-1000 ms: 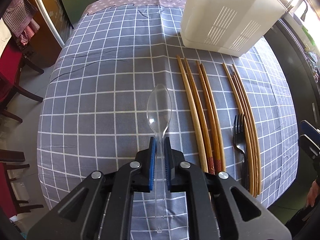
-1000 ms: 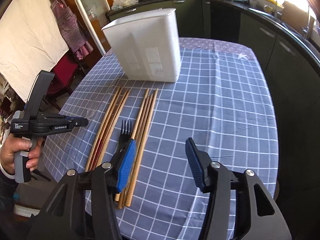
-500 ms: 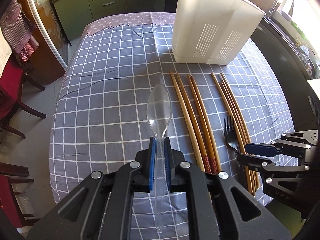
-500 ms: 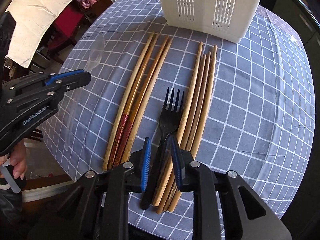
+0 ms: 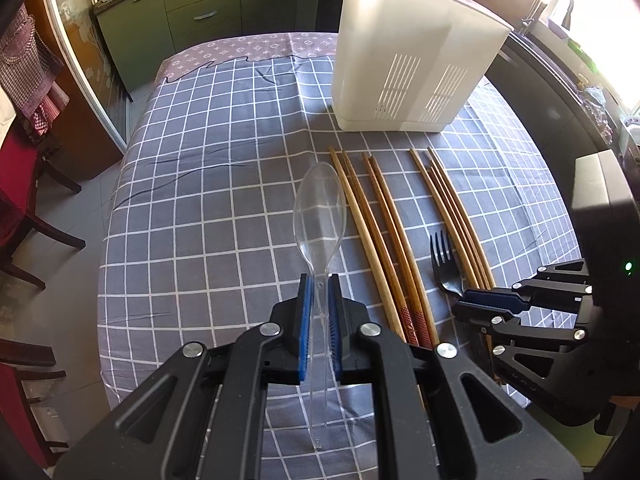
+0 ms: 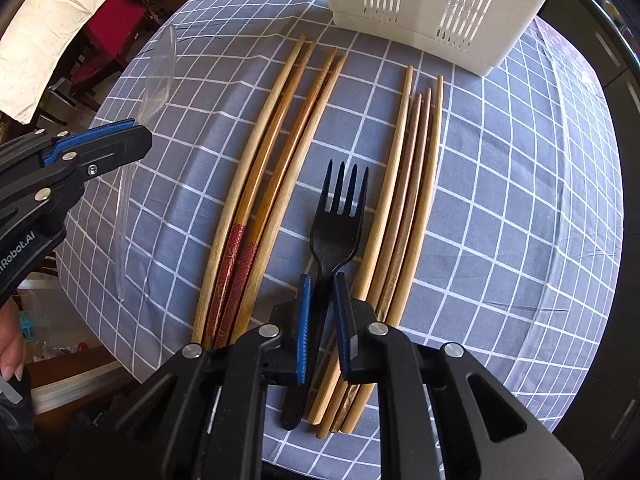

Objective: Organize utensils
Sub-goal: 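Lower the spoon into the white holder with the left tool while the right tool drops the fork in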

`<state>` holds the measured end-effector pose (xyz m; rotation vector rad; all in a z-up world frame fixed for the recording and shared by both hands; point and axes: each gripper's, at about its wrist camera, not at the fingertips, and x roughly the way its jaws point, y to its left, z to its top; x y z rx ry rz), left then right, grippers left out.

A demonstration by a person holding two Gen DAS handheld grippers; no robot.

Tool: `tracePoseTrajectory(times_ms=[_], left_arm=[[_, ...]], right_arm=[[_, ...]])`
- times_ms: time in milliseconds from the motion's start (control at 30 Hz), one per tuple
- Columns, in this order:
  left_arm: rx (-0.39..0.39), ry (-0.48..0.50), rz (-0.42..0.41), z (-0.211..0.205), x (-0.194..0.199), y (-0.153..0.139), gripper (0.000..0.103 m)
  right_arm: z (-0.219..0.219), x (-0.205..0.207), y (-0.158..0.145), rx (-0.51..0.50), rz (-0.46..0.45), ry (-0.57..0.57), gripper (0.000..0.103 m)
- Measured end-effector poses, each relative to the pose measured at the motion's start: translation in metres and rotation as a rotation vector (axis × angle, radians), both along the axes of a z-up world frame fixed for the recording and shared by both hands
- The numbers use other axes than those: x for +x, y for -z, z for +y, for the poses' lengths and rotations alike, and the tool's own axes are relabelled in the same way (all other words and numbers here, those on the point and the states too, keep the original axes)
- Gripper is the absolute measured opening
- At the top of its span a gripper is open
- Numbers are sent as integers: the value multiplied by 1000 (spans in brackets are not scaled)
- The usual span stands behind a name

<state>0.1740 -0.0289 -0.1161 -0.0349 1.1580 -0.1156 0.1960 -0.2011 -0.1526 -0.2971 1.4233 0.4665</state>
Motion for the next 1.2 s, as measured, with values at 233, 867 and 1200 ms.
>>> tracePoseTrajectory(times_ms=[233, 867, 1200], left_arm=[[0, 9, -64, 4, -6, -29, 9], [-108, 44, -483, -36, 59, -203, 9], [-56, -16, -604, -64, 125, -194, 9]], right_arm=[[1, -9, -19, 145, -48, -8, 10], [-120, -45, -100, 669, -245, 140, 10], [-155, -44, -98, 728, -258, 194, 10]])
